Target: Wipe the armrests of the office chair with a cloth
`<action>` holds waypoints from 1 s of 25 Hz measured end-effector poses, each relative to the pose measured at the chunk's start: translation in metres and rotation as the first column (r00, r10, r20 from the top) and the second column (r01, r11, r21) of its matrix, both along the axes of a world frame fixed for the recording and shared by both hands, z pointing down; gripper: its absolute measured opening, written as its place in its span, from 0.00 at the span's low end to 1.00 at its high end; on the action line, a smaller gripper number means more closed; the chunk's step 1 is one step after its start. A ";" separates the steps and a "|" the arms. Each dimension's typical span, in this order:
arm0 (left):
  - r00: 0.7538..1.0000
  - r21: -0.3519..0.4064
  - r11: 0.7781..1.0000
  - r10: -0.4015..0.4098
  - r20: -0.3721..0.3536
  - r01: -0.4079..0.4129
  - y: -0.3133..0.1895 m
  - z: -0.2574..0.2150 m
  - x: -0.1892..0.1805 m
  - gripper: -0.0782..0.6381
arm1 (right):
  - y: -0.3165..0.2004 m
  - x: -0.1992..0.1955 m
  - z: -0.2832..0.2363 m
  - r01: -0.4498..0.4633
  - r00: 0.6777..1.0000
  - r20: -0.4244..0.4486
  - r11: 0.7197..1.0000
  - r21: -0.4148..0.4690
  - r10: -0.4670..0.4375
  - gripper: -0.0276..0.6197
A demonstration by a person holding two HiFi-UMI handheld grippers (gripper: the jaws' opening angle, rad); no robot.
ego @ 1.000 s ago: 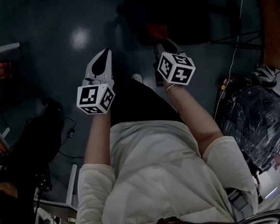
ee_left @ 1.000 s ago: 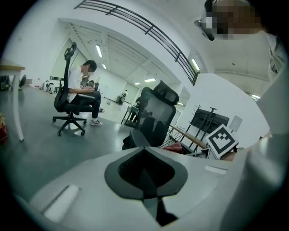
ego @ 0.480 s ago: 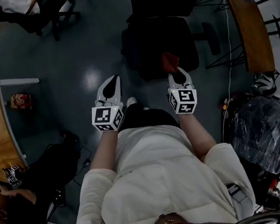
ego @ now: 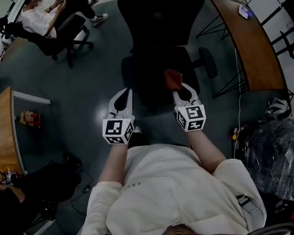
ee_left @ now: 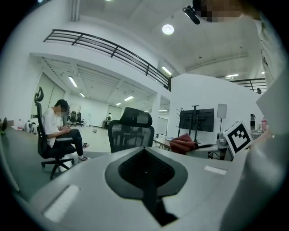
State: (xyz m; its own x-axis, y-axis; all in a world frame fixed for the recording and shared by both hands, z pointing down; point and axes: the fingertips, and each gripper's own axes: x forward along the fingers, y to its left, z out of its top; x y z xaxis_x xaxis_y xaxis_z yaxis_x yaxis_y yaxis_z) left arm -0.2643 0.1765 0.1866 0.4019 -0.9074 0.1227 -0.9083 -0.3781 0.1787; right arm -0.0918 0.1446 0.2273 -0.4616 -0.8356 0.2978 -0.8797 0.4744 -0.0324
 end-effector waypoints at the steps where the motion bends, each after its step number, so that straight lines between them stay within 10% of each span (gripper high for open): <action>1: 1.000 0.012 1.000 -0.016 0.008 0.016 0.008 -0.003 0.012 0.13 | 0.004 0.014 -0.002 0.006 1.000 0.000 1.000 0.003 -0.006 0.11; 13: 0.993 0.019 0.993 -0.116 0.004 0.116 0.122 0.011 0.148 0.13 | 0.104 0.153 0.005 0.098 0.994 -0.042 0.995 0.007 -0.097 0.11; 25: 0.997 -0.001 0.997 -0.072 -0.016 0.072 0.217 0.003 0.182 0.13 | 0.207 0.181 0.008 0.074 0.997 -0.034 0.997 -0.023 -0.074 0.11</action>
